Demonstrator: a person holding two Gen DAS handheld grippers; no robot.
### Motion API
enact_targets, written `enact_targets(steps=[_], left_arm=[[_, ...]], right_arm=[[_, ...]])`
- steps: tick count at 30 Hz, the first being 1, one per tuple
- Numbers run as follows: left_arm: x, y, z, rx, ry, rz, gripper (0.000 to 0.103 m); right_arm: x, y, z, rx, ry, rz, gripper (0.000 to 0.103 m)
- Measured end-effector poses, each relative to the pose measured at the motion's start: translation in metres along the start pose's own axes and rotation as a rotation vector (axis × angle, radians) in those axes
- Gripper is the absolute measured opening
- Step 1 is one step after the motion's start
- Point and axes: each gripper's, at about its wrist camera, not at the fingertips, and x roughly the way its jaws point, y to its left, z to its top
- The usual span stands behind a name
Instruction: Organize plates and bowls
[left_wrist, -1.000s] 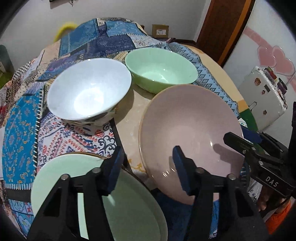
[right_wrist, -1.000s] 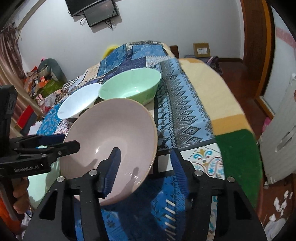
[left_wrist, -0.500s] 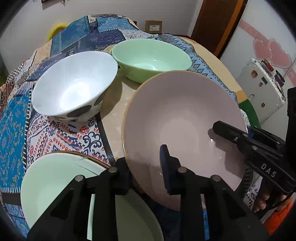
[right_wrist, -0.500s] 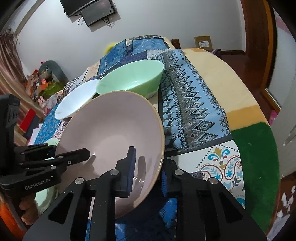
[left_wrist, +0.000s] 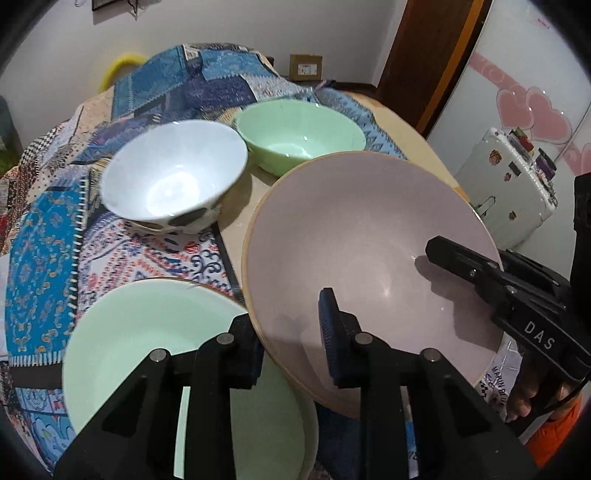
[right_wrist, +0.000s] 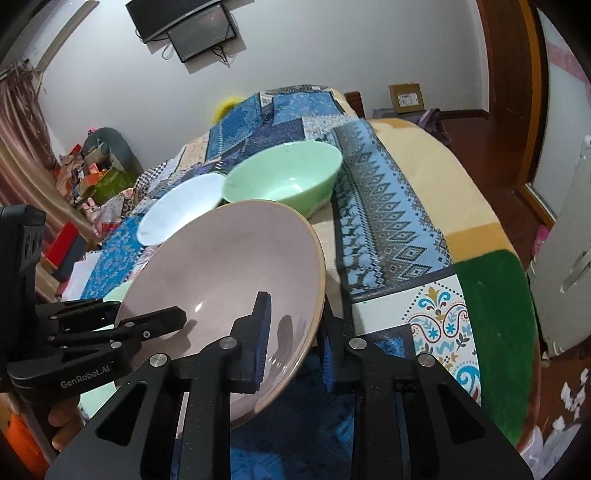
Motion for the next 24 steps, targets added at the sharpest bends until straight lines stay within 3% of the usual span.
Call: enact_targets(steps=[12,24], left_arm=[[-0.072,0.031,-0.016,-0.054,-0.107,0.021,0.027],[-0.129,0.079,-0.045,-0.130,-0.184,0.088,0.027]], right_arm=[[-0.014,0.054,0.008,-0.077,-0.061,0.039,0.021],[-0.008,0.114,0.006,-0.150,-0.079,0.118,0.021]])
